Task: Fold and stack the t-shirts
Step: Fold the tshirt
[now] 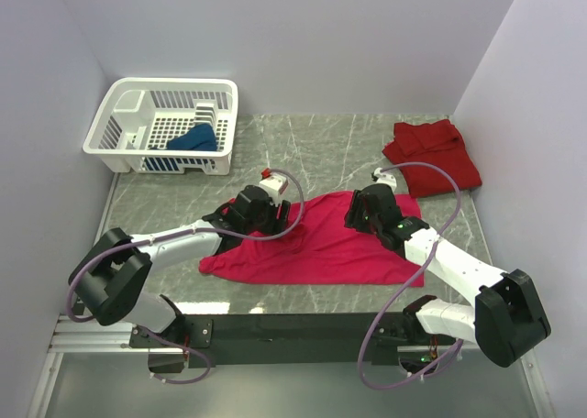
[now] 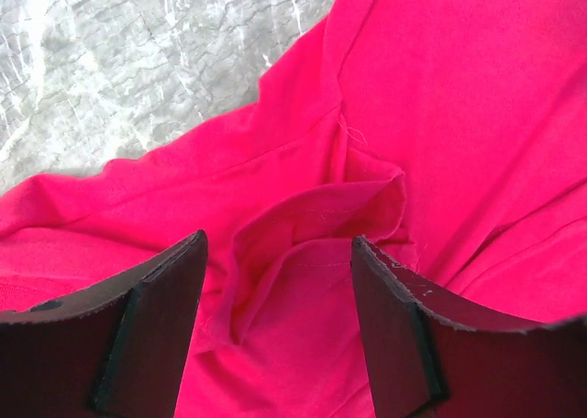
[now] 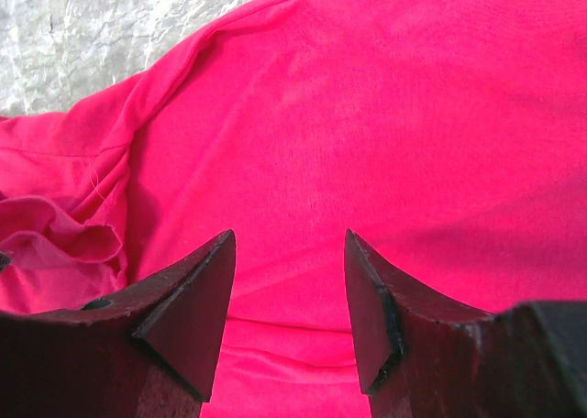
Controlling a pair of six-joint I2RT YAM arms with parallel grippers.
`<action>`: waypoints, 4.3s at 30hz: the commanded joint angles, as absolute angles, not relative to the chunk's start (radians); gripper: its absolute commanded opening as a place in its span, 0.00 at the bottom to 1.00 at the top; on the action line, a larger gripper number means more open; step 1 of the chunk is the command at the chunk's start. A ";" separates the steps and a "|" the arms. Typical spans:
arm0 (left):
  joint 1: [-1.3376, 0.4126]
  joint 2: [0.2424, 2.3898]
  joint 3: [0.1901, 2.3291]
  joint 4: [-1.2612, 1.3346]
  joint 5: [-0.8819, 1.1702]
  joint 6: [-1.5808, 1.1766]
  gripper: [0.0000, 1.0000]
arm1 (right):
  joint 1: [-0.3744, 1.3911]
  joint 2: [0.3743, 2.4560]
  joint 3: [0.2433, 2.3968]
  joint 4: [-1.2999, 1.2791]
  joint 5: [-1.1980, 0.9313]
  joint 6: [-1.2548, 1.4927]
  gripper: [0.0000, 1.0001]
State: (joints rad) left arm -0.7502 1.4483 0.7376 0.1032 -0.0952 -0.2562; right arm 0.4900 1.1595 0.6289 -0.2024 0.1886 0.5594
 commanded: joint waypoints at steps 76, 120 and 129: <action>-0.684 1.328 0.784 -0.163 -0.571 -0.429 0.00 | -0.129 1.673 1.015 -0.187 0.123 0.336 0.50; -0.675 1.330 0.778 -0.160 -0.551 -0.429 0.00 | -0.078 1.632 0.967 -0.247 0.158 0.331 0.02; -0.675 1.302 0.770 -0.172 -0.557 -0.449 0.00 | -0.078 1.418 0.894 -0.314 0.207 0.337 0.00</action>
